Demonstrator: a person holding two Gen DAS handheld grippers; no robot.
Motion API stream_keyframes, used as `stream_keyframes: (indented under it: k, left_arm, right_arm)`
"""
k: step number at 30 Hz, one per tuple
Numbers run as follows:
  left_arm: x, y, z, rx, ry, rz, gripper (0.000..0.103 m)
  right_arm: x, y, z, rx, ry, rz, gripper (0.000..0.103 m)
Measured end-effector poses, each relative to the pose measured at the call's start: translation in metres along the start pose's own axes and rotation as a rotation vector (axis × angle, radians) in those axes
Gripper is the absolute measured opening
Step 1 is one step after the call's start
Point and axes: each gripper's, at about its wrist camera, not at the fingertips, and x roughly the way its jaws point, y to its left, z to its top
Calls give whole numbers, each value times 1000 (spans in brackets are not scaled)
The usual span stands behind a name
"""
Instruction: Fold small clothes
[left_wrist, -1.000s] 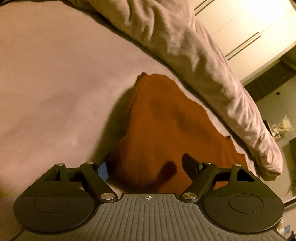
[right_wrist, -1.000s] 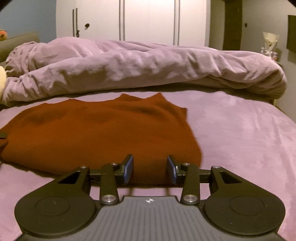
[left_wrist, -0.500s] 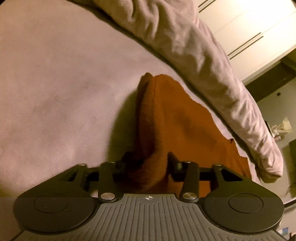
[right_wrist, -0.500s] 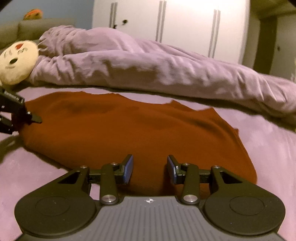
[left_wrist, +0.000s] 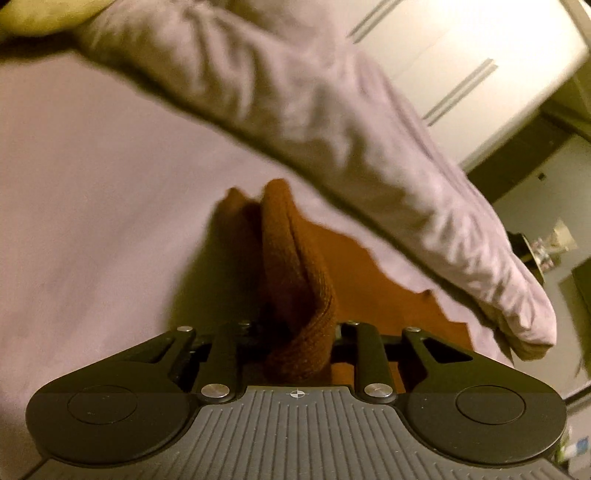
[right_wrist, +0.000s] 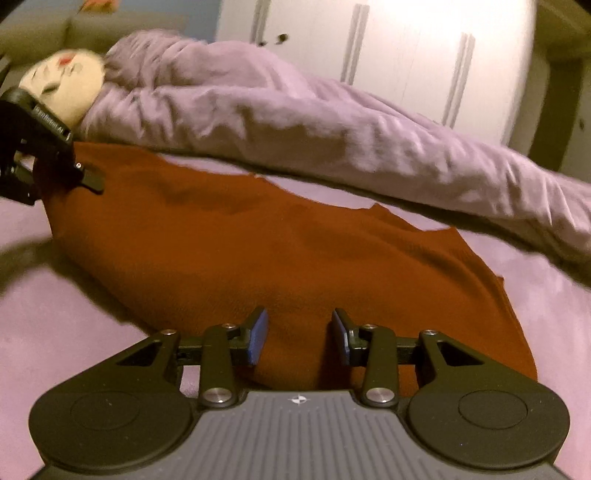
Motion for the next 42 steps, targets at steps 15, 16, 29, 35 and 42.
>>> stream_keyframes:
  k: [15, 16, 29, 35, 42]
  left_arm:
    - [64, -185, -107, 485, 117, -141, 25]
    - [74, -185, -115, 492, 151, -111, 32]
    - [-11, -131, -92, 317, -8, -156, 77]
    - [8, -88, -93, 219, 47, 33, 73]
    - [31, -87, -105, 293, 144, 54, 75]
  right_arm:
    - [-56, -104, -42, 351, -25, -204, 37]
    - [-56, -105, -43, 348, -21, -209, 37]
    - [-63, -102, -37, 380, -28, -149, 37]
    - [-56, -74, 3, 345, -96, -10, 35]
    - [-18, -46, 17, 263, -30, 123, 29]
